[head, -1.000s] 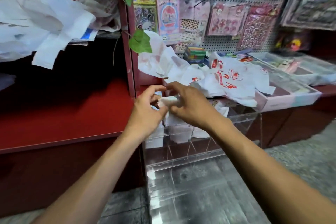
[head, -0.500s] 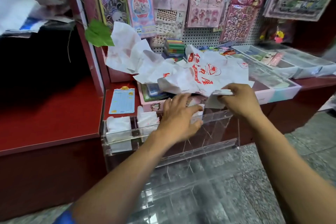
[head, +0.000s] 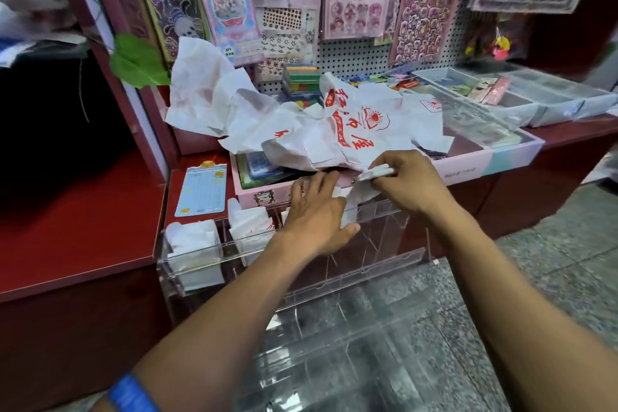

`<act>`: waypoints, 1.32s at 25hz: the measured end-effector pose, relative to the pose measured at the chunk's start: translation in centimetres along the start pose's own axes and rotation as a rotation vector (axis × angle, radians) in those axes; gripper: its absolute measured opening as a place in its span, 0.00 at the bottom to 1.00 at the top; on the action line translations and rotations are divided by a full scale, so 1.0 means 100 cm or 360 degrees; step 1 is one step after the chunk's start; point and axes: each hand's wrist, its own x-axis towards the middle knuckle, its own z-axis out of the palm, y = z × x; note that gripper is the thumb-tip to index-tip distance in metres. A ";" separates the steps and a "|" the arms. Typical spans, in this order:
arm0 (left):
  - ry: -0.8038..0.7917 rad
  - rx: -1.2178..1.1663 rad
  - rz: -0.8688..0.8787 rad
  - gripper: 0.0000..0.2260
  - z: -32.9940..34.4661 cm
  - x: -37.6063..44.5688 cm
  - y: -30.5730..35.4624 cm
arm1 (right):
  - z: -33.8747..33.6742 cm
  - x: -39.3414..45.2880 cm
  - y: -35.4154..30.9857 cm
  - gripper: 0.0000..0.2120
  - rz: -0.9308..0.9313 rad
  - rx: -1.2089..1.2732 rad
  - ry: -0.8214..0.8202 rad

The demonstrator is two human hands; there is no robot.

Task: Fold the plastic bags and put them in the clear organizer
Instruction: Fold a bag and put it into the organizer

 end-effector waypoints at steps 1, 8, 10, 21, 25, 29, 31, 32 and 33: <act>0.0023 -0.0011 0.0001 0.23 0.000 -0.001 -0.002 | 0.000 0.000 -0.003 0.09 -0.0021 0.0015 -0.0026; 0.0148 -0.0063 0.0066 0.20 -0.002 -0.005 -0.010 | 0.006 0.004 0.000 0.10 0.0046 0.0076 -0.0241; 0.0151 -0.0075 0.0062 0.20 -0.002 -0.005 -0.010 | 0.008 0.004 -0.003 0.12 0.0045 0.0190 -0.0238; 0.0226 -0.0248 -0.0001 0.18 -0.003 -0.005 -0.013 | 0.031 0.007 0.005 0.13 0.0441 0.0896 -0.0183; 0.0251 -0.0316 -0.0009 0.15 -0.002 -0.006 -0.015 | 0.031 0.005 0.001 0.11 0.0473 0.0856 -0.0223; 0.0289 -0.0432 -0.0040 0.15 -0.002 -0.004 -0.016 | 0.031 0.005 -0.001 0.09 0.0505 0.0874 -0.0259; 0.0314 -0.0526 -0.0058 0.15 -0.003 -0.004 -0.016 | 0.033 0.004 0.001 0.09 0.0542 0.0893 -0.0282; 0.0325 -0.0566 -0.0062 0.14 -0.004 -0.004 -0.017 | 0.034 0.003 0.001 0.09 0.0543 0.0897 -0.0293; 0.0332 -0.0600 -0.0063 0.15 -0.005 -0.004 -0.018 | 0.034 0.002 0.001 0.08 0.0534 0.0882 -0.0299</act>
